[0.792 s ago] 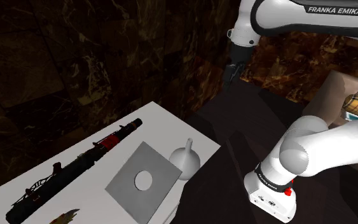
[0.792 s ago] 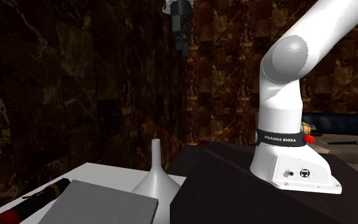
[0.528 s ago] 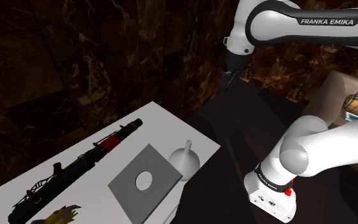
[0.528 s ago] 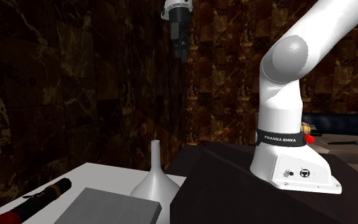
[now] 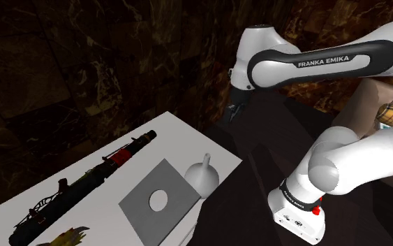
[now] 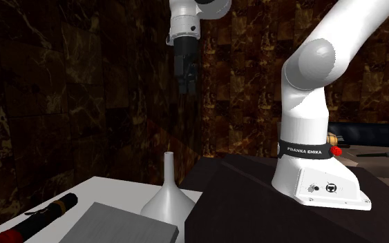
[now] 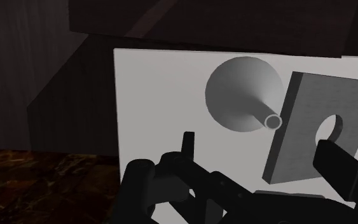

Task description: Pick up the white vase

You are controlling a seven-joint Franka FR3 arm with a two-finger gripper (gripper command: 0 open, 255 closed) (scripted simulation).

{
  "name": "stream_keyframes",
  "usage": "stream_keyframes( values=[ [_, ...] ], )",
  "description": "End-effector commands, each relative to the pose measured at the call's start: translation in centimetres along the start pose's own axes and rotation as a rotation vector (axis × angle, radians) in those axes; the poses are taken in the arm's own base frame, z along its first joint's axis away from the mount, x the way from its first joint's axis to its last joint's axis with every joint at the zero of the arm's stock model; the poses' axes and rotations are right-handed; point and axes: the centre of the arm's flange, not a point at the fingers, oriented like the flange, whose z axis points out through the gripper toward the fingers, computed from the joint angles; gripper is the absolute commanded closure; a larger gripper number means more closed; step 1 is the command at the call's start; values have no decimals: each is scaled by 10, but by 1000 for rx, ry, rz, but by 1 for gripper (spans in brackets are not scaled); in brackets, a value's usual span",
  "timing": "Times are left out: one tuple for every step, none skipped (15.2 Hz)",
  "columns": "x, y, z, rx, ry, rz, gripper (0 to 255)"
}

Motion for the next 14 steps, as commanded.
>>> stream_keyframes(
  values=[
    [6,-11,23,-1,7,4,0],
    [8,-16,35,-2,9,5,0],
    [11,-21,47,-3,11,7,0],
    [14,-27,59,-4,13,8,0],
    [16,-32,71,-4,15,9,0],
    [19,-37,82,-5,17,11,0],
    [22,-42,94,-6,19,12,0],
    [24,-47,106,-6,21,14,0],
    [27,-53,118,-7,23,15,0],
    [30,-58,130,-8,25,17,0],
    [33,-63,141,-9,27,18,0],
    [36,-68,152,-9,28,19,0],
    [36,-68,157,-9,28,19,0],
    [36,-68,163,-9,28,19,0]
  ],
)
